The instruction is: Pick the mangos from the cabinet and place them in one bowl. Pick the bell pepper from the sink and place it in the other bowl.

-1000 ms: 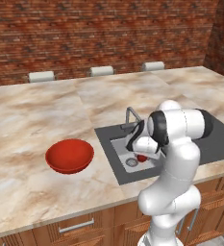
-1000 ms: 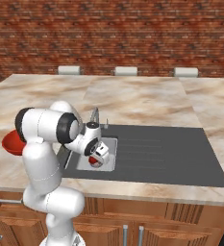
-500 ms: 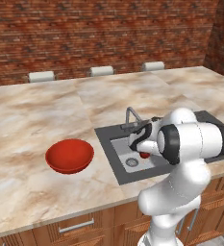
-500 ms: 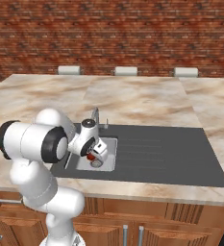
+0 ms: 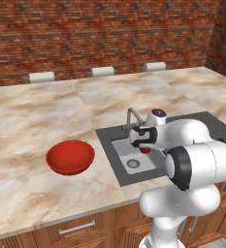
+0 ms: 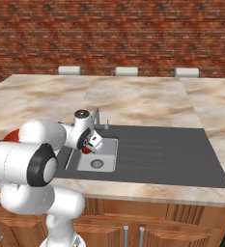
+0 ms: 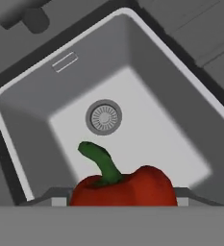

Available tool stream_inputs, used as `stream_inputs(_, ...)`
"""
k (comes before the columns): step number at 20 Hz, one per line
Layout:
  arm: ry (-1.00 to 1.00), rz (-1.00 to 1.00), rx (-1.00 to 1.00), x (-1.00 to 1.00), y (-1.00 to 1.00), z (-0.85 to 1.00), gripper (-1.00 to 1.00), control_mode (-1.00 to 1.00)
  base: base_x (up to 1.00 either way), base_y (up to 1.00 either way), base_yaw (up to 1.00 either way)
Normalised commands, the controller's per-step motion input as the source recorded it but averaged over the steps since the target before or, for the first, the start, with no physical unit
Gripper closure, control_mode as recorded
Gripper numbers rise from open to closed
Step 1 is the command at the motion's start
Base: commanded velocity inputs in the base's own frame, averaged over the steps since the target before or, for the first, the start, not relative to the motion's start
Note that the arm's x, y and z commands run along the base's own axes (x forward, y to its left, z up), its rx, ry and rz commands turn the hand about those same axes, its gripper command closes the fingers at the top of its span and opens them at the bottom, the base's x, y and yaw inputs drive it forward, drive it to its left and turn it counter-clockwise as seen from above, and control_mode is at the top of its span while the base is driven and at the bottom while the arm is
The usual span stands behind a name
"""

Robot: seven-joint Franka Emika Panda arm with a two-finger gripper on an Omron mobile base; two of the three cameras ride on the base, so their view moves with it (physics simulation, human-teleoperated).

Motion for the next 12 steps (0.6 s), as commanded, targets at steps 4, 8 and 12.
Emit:
stream_inputs(4, 0.07, 0.04, 0.0, -0.34, 0.03, 0.61, 1.0, -1.0, 0.0, 0.0, 0.0)
stream_inputs(8, 0.06, 0.06, 0.0, -0.41, 0.08, 0.7, 1.0, -1.0, 0.0, 0.0, 0.0)
stream_inputs(12, 0.01, 0.13, -0.01, -0.46, 0.19, 0.67, 1.0, -1.0, 0.0, 0.0, 0.0)
